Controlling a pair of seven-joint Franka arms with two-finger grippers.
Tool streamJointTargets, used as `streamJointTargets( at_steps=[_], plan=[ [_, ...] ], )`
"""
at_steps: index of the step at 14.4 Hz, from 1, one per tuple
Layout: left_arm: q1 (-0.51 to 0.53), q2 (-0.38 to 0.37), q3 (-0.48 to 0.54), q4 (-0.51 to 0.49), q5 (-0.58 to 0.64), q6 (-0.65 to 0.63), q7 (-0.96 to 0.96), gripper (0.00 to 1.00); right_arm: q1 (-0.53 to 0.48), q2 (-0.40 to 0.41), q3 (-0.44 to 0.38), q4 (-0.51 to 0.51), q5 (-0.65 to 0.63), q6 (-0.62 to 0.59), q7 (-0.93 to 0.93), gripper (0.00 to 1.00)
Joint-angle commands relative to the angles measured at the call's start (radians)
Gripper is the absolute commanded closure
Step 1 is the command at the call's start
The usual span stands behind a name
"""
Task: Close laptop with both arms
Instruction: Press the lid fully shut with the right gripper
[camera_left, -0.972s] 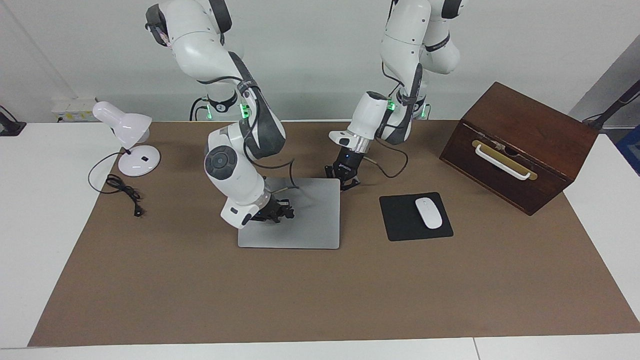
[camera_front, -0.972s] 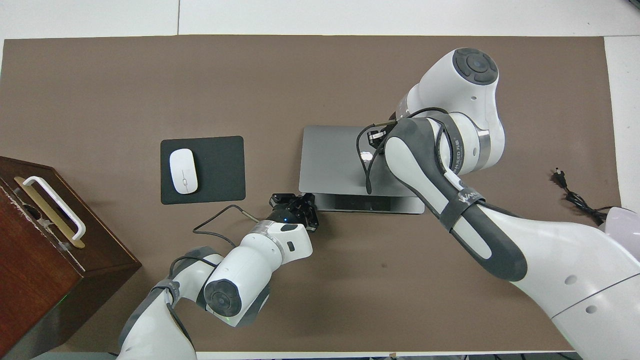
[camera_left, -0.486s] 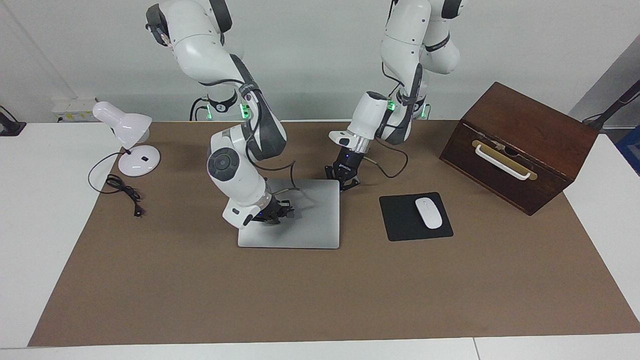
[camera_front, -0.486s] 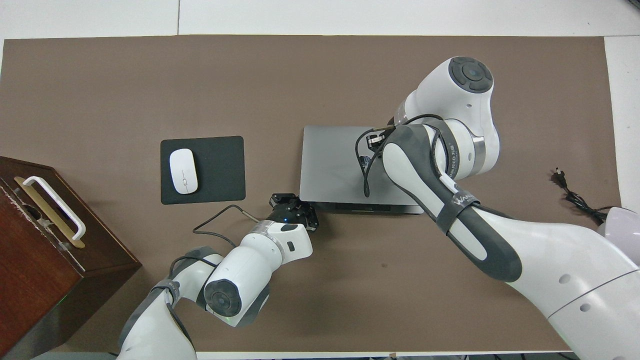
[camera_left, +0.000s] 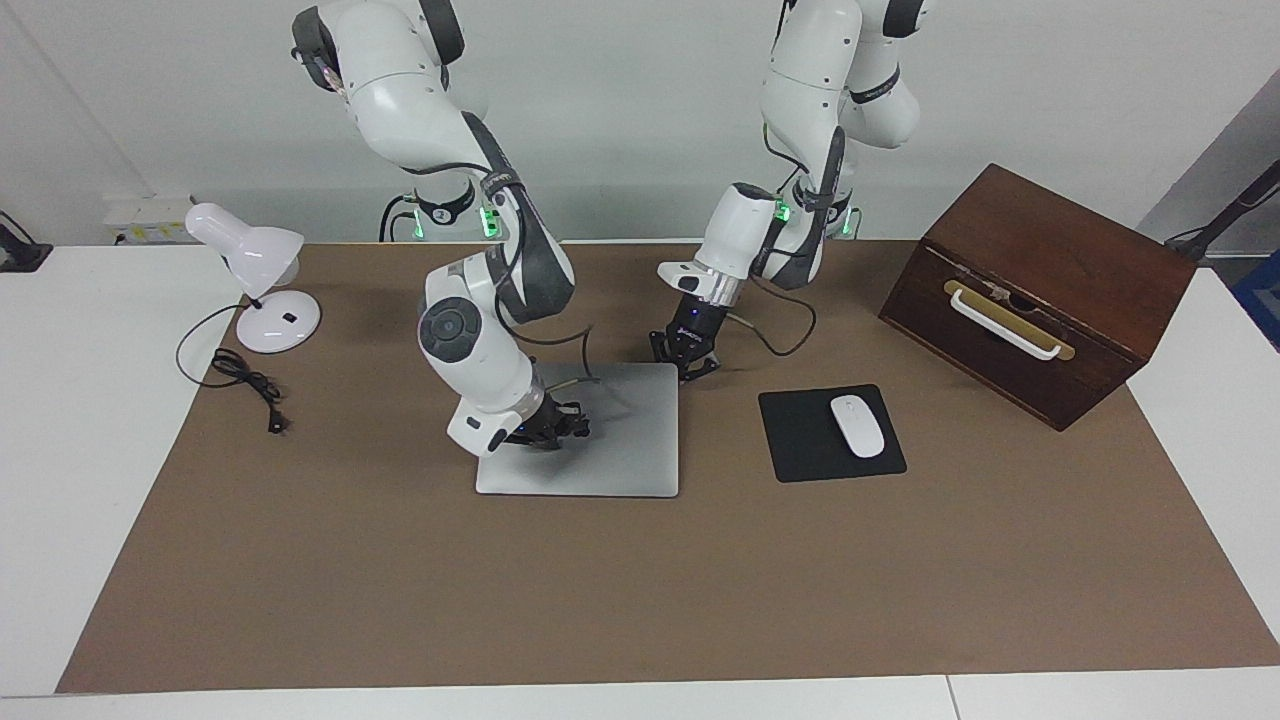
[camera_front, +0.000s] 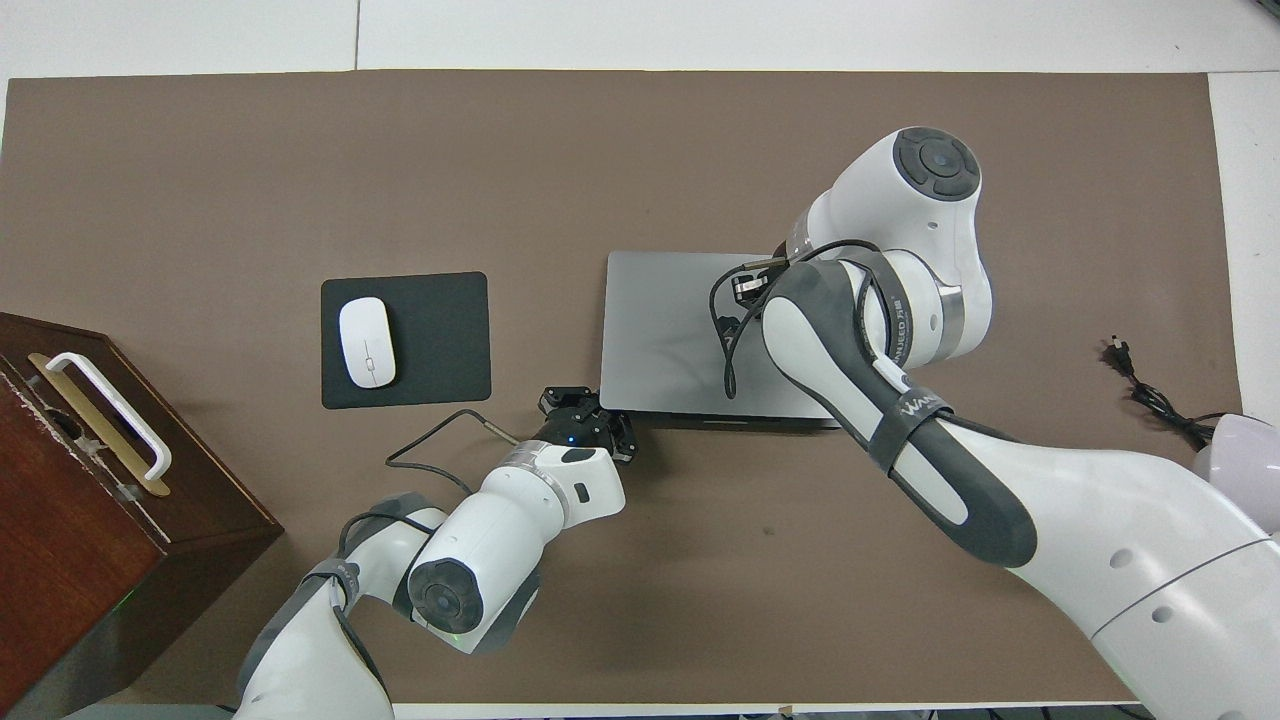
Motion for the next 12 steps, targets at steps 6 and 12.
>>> streamJointTargets(
  at_steps=[6,12],
  plan=[
    [0.007,0.089,0.009,0.024,-0.008,0.003,0.026,1.0,-0.005,-0.025,0.01,-0.059,0.018,0.045,0.015,1.0],
    [0.007,0.087,0.009,0.023,-0.008,0.001,0.026,1.0,-0.008,-0.028,0.01,0.025,0.02,-0.046,0.029,1.0]
  ],
)
